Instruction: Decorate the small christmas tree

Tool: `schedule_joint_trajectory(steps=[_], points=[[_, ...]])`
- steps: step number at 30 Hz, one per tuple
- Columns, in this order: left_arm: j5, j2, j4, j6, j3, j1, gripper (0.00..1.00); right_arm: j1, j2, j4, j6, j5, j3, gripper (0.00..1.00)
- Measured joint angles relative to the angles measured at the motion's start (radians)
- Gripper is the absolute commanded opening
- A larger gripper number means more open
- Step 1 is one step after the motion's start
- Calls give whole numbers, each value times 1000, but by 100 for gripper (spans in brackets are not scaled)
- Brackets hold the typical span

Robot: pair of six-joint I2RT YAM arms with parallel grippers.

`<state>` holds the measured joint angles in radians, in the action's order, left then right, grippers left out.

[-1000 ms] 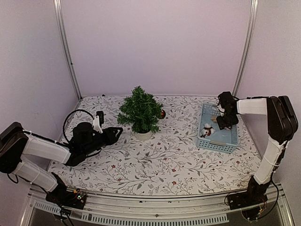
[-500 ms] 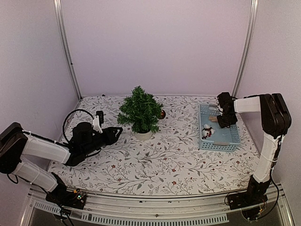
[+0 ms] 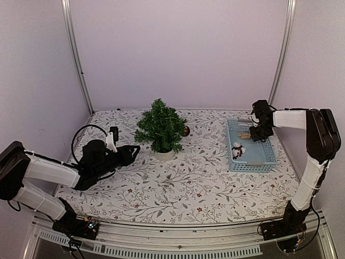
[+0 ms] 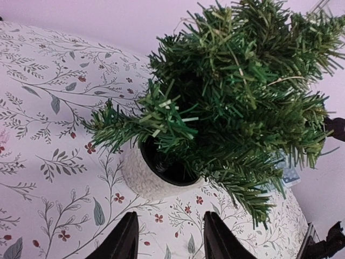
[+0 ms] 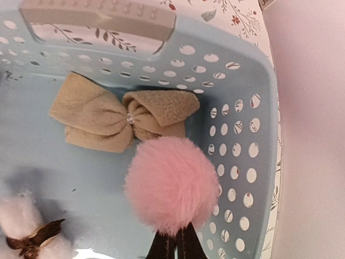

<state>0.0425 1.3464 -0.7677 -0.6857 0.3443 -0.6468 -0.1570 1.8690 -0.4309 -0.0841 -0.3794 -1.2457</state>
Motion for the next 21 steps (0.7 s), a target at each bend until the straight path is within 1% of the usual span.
schedule_joint_trajectory(steps=[3,8,15,21], points=[[0,-7,8,3,0,0,43,0,-54,0,4,48,16,0],[2,-31,42,9,1,0,48,0,-154,0,17,148,63,0],[-3,-74,89,28,2,1,51,0,-318,5,32,307,128,0],[-11,-119,103,47,2,2,51,0,-476,26,48,461,159,0]])
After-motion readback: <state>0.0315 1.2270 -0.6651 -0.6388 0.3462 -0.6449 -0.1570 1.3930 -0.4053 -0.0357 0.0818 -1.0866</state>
